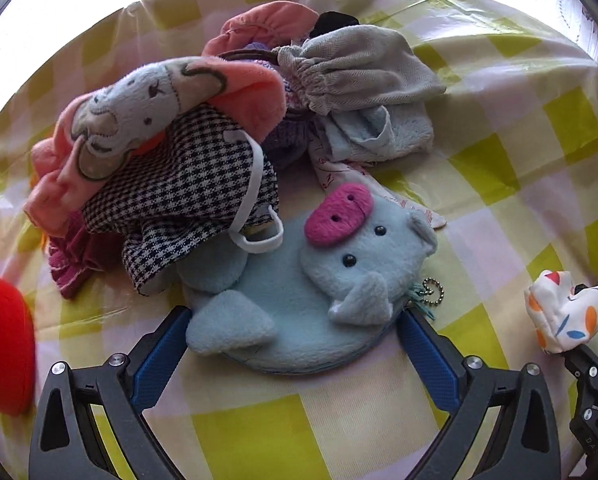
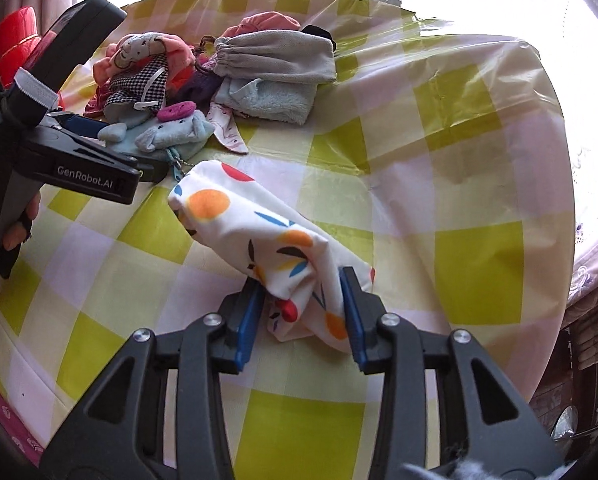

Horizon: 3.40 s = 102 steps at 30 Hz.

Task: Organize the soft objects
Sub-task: 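Grasp the blue elephant coin purse with the left tool and lift it, then carry both held items to the purple-rimmed box and open both tools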

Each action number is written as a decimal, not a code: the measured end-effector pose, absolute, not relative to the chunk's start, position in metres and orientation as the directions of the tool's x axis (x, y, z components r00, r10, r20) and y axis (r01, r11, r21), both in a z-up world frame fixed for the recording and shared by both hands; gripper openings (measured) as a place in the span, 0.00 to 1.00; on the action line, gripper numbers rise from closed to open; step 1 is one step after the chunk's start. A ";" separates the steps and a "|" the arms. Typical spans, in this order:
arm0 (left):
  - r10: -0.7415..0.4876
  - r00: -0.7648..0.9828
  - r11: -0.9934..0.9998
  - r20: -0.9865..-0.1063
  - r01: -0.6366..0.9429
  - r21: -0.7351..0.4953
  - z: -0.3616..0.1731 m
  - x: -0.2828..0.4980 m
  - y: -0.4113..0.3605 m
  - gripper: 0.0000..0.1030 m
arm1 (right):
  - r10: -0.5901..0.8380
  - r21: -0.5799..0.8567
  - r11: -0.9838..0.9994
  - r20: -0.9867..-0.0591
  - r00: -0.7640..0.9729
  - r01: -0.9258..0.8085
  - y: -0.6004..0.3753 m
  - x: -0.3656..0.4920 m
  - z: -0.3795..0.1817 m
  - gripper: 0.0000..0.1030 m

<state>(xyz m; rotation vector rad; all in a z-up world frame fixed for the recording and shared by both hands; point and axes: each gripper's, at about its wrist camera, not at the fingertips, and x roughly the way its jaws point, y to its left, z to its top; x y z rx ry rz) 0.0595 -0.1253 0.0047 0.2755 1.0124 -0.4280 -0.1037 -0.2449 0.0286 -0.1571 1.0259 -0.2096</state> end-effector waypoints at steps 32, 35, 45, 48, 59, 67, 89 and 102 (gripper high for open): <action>-0.074 0.807 0.974 -0.586 0.186 0.133 0.106 -0.121 -0.021 0.21 | -0.139 -0.135 0.989 -0.753 0.643 0.055 -0.194 -0.132 0.099 0.41; -0.087 0.843 0.981 -0.531 0.165 0.102 0.124 -0.132 -0.011 0.21 | -0.135 -0.135 0.989 -0.707 0.694 0.055 -0.183 -0.138 0.117 0.41; -0.102 0.870 0.983 -0.483 0.162 0.084 0.151 -0.156 -0.009 0.21 | -0.097 -0.125 0.992 -0.605 0.790 0.026 -0.161 -0.156 0.167 0.41; -0.104 0.878 0.982 -0.467 0.164 0.090 0.157 -0.164 -0.009 0.21 | -0.082 -0.121 0.993 -0.598 0.798 0.011 -0.158 -0.160 0.173 0.41; -0.086 0.907 0.985 -0.413 0.140 0.100 0.178 -0.188 -0.003 0.21 | -0.038 -0.129 0.991 -0.537 0.842 -0.037 -0.142 -0.174 0.204 0.41; -0.081 0.912 0.988 -0.401 0.128 0.092 0.188 -0.206 0.017 0.21 | 0.004 -0.146 0.985 -0.496 0.869 -0.088 -0.124 -0.182 0.231 0.41; 0.252 0.809 0.965 -0.531 -0.249 0.079 0.144 -0.280 0.199 0.22 | 0.454 -0.066 0.785 -0.616 0.644 -0.616 0.063 -0.190 0.201 0.41; 0.371 0.659 0.892 -0.654 -0.448 0.055 0.084 -0.319 0.272 0.22 | 0.540 0.015 0.596 -0.747 0.387 -0.803 0.153 -0.207 0.148 0.41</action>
